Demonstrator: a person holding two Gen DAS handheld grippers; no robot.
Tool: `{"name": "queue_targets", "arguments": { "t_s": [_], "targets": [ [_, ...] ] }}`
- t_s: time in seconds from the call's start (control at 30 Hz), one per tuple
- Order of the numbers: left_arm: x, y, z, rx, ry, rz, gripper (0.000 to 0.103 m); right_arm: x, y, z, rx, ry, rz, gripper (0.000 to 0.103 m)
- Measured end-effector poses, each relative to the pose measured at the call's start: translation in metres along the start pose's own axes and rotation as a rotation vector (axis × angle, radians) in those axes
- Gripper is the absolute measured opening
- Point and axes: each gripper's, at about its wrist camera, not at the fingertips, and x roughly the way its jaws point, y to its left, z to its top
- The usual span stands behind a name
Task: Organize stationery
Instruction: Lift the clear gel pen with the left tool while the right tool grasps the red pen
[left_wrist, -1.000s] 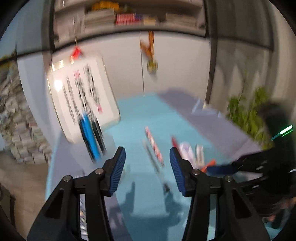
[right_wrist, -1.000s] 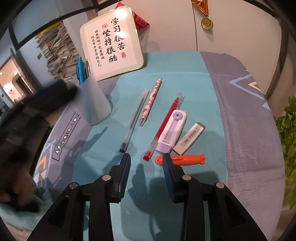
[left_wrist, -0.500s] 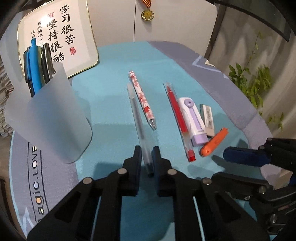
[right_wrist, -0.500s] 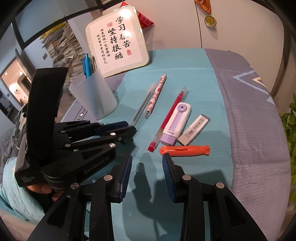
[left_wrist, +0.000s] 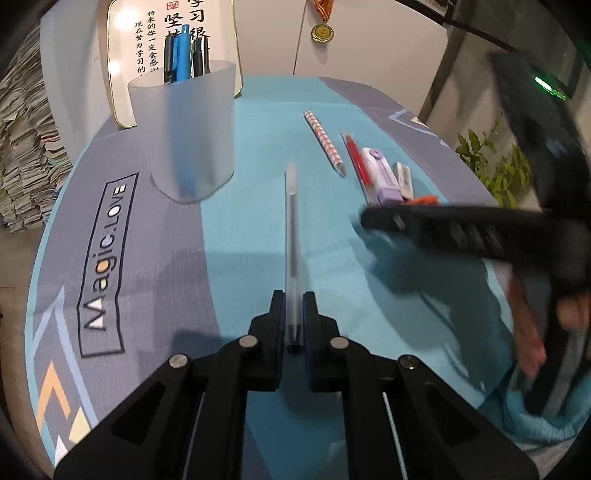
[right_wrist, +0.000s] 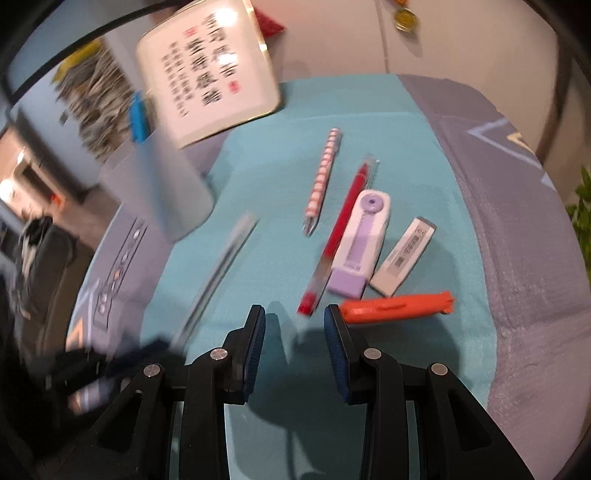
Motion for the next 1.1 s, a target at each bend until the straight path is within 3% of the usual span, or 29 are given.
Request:
{"name": "queue_targets", "arguments": {
  "t_s": [0.13, 0.2, 0.27, 0.43, 0.57, 0.7, 0.73, 0.8, 0.9, 0.97, 1.0, 1.03, 1.07, 1.1],
  "targets": [
    [-0.002, -0.005, -0.001, 0.016, -0.005, -0.002, 0.007, 0.009, 0.006, 0.01, -0.01, -0.021, -0.056, 0.035],
    [-0.003, -0.006, -0.001, 0.021, -0.011, -0.005, 0.007, 0.012, 0.009, 0.012, -0.047, -0.024, -0.131, 0.017],
    [-0.007, -0.005, -0.001, 0.02, -0.019, -0.006, 0.007, 0.009, 0.005, 0.011, -0.052, -0.007, -0.103, 0.012],
    [-0.005, -0.005, 0.009, 0.02, -0.02, -0.002, 0.012, -0.012, 0.005, -0.017, -0.166, 0.067, 0.011, 0.011],
    [0.001, -0.004, 0.025, 0.015, -0.029, -0.01, 0.032, -0.038, -0.005, -0.051, -0.236, 0.129, 0.034, 0.01],
    [0.023, -0.006, 0.034, 0.011, 0.02, 0.01, 0.029, -0.052, -0.015, -0.069, -0.254, 0.133, 0.0, 0.01],
    [0.023, -0.006, 0.034, 0.013, 0.001, 0.016, 0.026, -0.052, -0.016, -0.07, -0.252, 0.136, 0.003, 0.01],
    [0.021, -0.008, 0.032, 0.028, 0.008, 0.014, 0.008, -0.05, -0.019, -0.073, -0.251, 0.156, 0.024, 0.01],
    [0.013, -0.004, 0.022, -0.033, 0.049, -0.067, 0.007, -0.051, -0.018, -0.067, -0.26, 0.139, 0.025, 0.01],
    [0.003, -0.007, 0.009, -0.024, 0.056, -0.056, 0.007, -0.057, -0.017, -0.056, -0.258, 0.088, 0.015, 0.016],
    [-0.001, -0.01, 0.005, -0.014, 0.057, -0.047, 0.007, -0.058, -0.017, -0.051, -0.257, 0.071, 0.01, 0.022],
    [-0.005, -0.013, 0.002, -0.001, 0.055, -0.045, 0.007, -0.058, -0.016, -0.045, -0.257, 0.055, 0.006, 0.039],
    [-0.007, -0.016, 0.0, 0.009, 0.051, -0.046, 0.007, -0.057, -0.013, -0.037, -0.258, 0.031, 0.009, 0.046],
    [-0.012, -0.019, 0.0, 0.023, 0.04, -0.041, 0.007, -0.055, -0.01, -0.032, -0.26, 0.027, 0.02, 0.046]
  ]
}}
